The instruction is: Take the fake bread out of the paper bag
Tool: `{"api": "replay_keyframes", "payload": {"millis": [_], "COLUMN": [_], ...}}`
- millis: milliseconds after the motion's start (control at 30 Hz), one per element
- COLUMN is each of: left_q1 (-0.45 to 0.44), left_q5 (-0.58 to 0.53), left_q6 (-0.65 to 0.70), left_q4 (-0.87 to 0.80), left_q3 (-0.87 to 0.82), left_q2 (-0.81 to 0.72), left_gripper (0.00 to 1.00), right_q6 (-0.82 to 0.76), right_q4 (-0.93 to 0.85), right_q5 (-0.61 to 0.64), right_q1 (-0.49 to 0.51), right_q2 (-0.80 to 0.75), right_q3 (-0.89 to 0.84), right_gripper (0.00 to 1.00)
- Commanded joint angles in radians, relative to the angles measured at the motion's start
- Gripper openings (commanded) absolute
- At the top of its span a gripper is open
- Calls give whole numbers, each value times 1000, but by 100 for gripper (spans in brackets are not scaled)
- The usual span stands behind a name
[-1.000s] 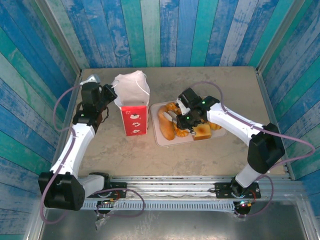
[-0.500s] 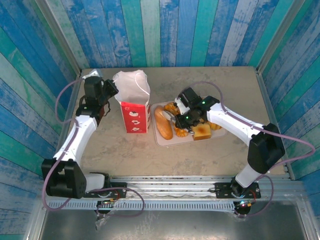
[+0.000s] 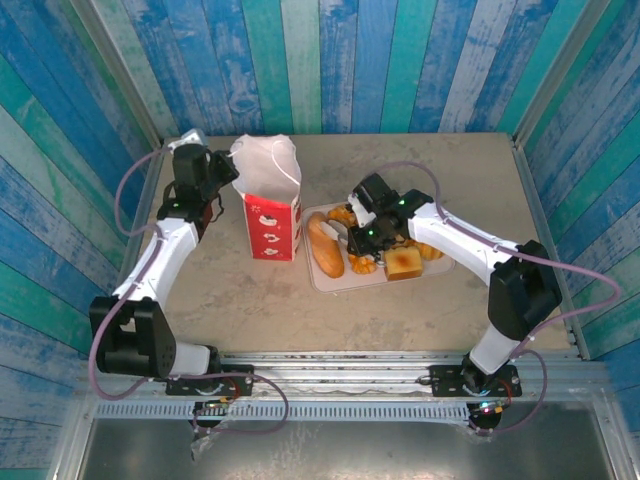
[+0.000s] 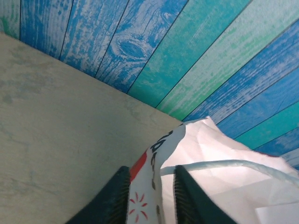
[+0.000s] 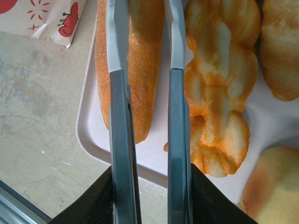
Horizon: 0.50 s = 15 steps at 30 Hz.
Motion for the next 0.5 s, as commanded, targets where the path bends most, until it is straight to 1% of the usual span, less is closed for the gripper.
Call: {"api": "replay_keyframes", "payload": {"millis": [0,167,267,333,367,400,467], "left_q1": [6,9,9,9,9,9,9], "left_q5": [-10,-12,-31,-28,-22,-14,2], "left_q6": [7,8,2,-1,-3,-5,-7], "left_q4": [25,0,-52,-74,-87,-97,-115], "left_q3": [31,40,52,54,54,56,57], "left_q2": [30,10,-7,-19,-26,-31,-42], "left_gripper": [45,72,85,97,97,94,94], "right_q6": [15,26,35,41,45,46,49], "right_q4": [15,14,16,18,19,20,19], "right_q5": [3,23,27,28,28,29,30], "right_q1": [-3,-10,-15,-18,-19,-20,-21], "right_q2": [-10,-45,-65,-77,-81,-86,-94], "right_q3": [27,25,22,20,19,17,17], "right_gripper": [40,42,43,43,43,43,43]}}
